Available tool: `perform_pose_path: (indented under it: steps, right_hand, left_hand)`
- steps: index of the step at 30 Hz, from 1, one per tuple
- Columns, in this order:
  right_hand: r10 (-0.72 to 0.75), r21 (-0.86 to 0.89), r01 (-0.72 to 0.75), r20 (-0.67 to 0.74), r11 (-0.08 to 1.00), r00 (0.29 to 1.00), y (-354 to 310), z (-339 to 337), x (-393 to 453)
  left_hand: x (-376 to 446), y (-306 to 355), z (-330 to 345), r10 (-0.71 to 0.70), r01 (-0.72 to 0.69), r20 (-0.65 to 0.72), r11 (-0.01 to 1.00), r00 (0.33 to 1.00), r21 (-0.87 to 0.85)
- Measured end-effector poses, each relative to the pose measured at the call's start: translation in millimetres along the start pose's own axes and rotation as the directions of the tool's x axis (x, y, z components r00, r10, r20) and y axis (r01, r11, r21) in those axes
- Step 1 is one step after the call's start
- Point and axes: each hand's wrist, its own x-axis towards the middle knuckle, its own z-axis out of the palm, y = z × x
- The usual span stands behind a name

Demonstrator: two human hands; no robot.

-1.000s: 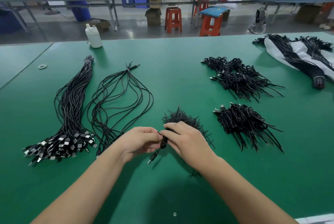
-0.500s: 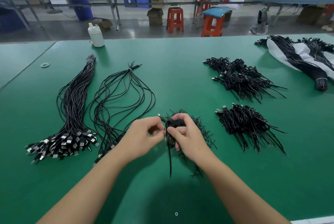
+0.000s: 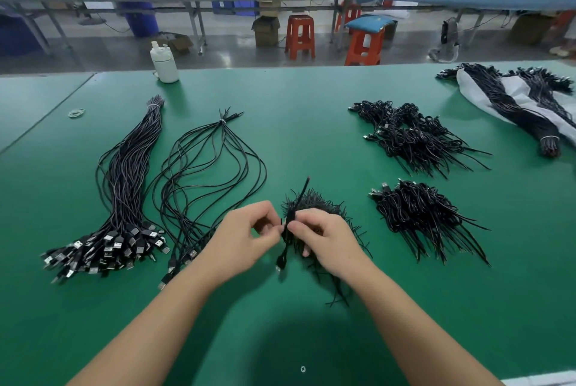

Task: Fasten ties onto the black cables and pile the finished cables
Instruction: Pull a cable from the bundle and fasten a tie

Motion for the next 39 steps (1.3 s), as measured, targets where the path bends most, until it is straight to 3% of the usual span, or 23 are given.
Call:
perform_pose_path:
  steps: [3, 7, 10, 14, 16, 21, 25, 28, 31, 35, 37, 39]
  right_hand:
    - [0.092, 0.122, -0.095, 0.025, 0.988, 0.995, 4, 5, 1]
    - [0.149, 0.261, -0.147, 0.015, 0.954, 0.989, 7, 3, 2]
    - [0.105, 0.226, -0.115, 0.055, 0.967, 0.993, 4, -1, 0]
    - [0.089, 0.299, -0.114, 0.095, 0.947, 0.991, 3, -1, -1]
    - [0.065, 0.245, -0.095, 0.129, 0.965, 0.990, 4, -1, -1]
    - [-0.001, 0.143, -0.012, 0.085, 0.990, 0.996, 7, -3, 1]
    - [-0.058, 0.098, 0.055, 0.028, 0.994, 0.998, 8, -4, 2]
    - [-0.049, 0.069, 0.046, 0.036, 0.997, 0.998, 9, -8, 1]
    - [0.035, 0.057, -0.039, 0.075, 0.998, 0.997, 10, -9, 1]
    - [0.154, 0.226, -0.176, 0.110, 0.958, 0.982, 11, -7, 0]
    - [0.215, 0.282, -0.254, 0.163, 0.925, 0.963, 12, -10, -1]
    - [0.258, 0.302, -0.316, 0.218, 0.899, 0.941, 13, -14, 0]
  left_hand:
    - [-1, 4, 2, 0.244, -0.237, -0.011, 0.949, 0.970, 0.207]
    - [-1, 3, 4, 0.286, -0.284, 0.030, 0.925, 0.958, 0.252]
    - [-2, 2, 6, 0.205, -0.204, 0.003, 0.969, 0.979, 0.143]
    - [0, -3, 10, -0.072, 0.071, -0.022, 0.997, 0.997, -0.019]
    - [1, -4, 10, -0.161, 0.157, -0.010, 0.974, 0.987, -0.165]
    - [1, -6, 12, -0.247, 0.253, 0.065, 0.889, 0.967, -0.382]
    - [1, -8, 15, -0.231, 0.245, 0.084, 0.884, 0.969, -0.398]
    - [1, -7, 12, -0.128, 0.146, 0.082, 0.948, 0.988, -0.284]
    - [0, -6, 10, 0.148, -0.148, 0.008, 0.985, 0.989, 0.094]
    - [1, -8, 16, 0.507, -0.468, 0.093, 0.691, 0.857, 0.551]
    - [3, -14, 23, 0.604, -0.533, 0.122, 0.569, 0.788, 0.626]
    - [4, -22, 30, 0.652, -0.543, 0.089, 0.541, 0.753, 0.643]
